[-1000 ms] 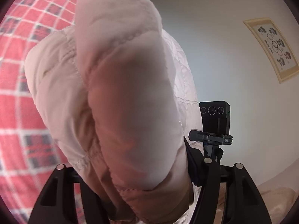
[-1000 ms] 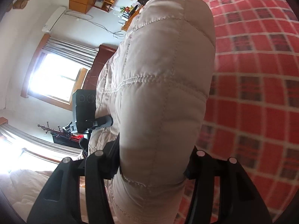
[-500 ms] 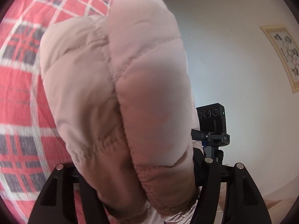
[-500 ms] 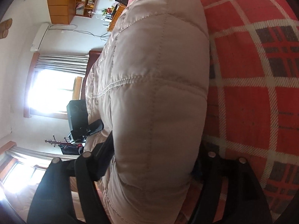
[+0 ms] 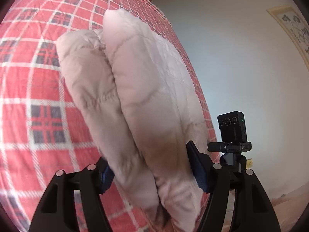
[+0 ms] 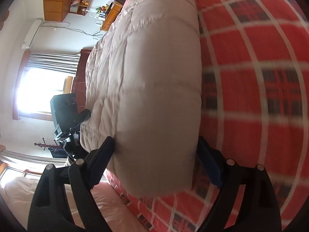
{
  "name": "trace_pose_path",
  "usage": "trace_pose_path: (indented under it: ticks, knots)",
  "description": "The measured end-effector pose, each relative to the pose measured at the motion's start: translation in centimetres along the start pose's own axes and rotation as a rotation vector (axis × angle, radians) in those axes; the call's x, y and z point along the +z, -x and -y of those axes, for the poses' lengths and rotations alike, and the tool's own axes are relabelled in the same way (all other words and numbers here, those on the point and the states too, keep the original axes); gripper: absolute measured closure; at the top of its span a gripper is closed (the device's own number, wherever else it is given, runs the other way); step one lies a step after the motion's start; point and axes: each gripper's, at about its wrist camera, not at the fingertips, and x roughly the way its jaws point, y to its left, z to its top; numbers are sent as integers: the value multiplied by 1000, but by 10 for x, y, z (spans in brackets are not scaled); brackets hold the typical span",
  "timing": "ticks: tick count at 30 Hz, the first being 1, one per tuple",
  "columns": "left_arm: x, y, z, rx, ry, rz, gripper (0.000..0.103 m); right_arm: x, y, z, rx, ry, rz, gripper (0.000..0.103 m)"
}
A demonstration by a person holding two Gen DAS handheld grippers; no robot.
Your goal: Fold large clothes
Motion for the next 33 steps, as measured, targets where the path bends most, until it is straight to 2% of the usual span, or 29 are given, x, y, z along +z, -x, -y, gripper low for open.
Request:
trace_pose_path:
  ticks: [3, 7, 8, 10, 13, 15, 19, 24, 29, 33]
  knots:
    - [-21, 13, 10, 37, -29, -9, 33, -11, 0, -3, -25, 2, 17, 28]
    - [-45, 13, 26, 123, -60, -26, 32, -16, -5, -10, -75, 19, 25, 32]
    - [-37, 7, 21, 137, -51, -34, 31, -18, -8, -14, -99, 27, 21, 33]
    - [-30, -2, 7, 134, -21, -44, 31, -19, -15, -25, -131, 37, 17, 34]
    - [-44, -4, -7, 130, -16, -51, 27, -16, -21, -25, -171, 44, 7, 34]
    - [-39, -11, -15, 139, -11, -49, 25, -12, -34, -38, -183, 34, 4, 34]
    - [-34, -12, -19, 138, 2, -44, 24, -13, -34, -43, -188, 23, 16, 34]
    - [-26, 0, 0, 184, -6, -42, 23, -18, -24, -48, -240, 35, 47, 27]
    - [-11, 12, 27, 245, 12, -27, 22, -23, -17, -62, -350, 47, 78, 15]
    - [-10, 29, 48, 313, 4, -12, 21, -29, -11, -76, -431, 58, 97, 14]
